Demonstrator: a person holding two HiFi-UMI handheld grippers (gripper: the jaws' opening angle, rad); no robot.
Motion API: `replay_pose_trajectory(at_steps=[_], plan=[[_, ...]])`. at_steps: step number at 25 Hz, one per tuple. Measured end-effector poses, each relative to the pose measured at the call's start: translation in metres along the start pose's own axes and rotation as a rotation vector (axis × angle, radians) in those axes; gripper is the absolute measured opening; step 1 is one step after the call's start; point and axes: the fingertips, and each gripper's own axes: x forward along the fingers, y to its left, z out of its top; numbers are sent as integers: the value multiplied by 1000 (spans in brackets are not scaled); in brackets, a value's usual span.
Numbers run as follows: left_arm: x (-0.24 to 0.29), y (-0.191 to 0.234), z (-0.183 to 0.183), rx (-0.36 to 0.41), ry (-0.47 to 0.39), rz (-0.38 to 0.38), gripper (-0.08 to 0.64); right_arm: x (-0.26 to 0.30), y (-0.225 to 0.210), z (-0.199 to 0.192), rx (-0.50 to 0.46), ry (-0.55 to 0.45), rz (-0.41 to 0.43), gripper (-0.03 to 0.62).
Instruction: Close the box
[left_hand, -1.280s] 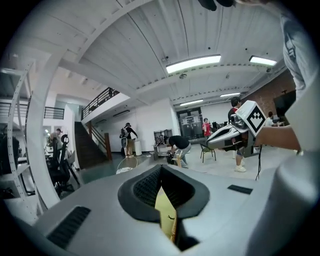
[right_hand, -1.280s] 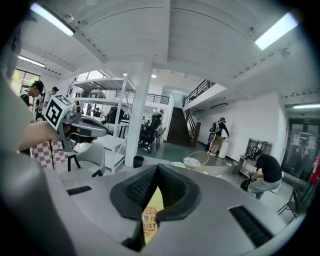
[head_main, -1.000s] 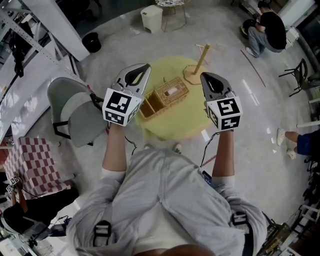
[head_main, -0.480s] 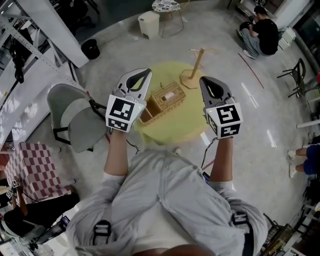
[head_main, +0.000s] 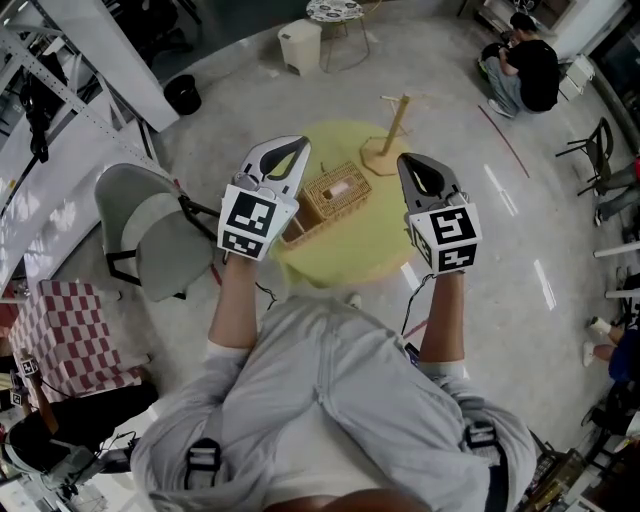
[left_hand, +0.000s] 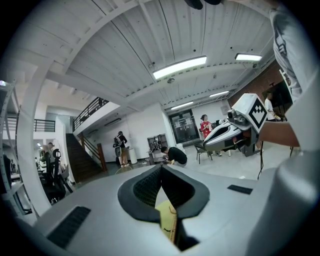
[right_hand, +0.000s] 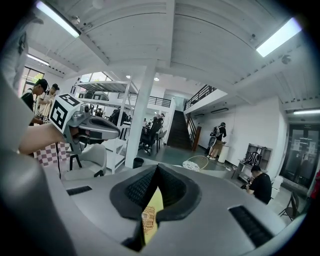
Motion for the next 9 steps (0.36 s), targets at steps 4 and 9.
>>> replay_pose_trajectory(at_steps=[4, 9], plan=[[0, 1, -2, -10, 3, -4, 28, 2, 2, 1, -7, 4, 4, 21], [3, 0, -5, -17, 3, -11, 28, 5, 1, -1, -10, 7, 4, 21]])
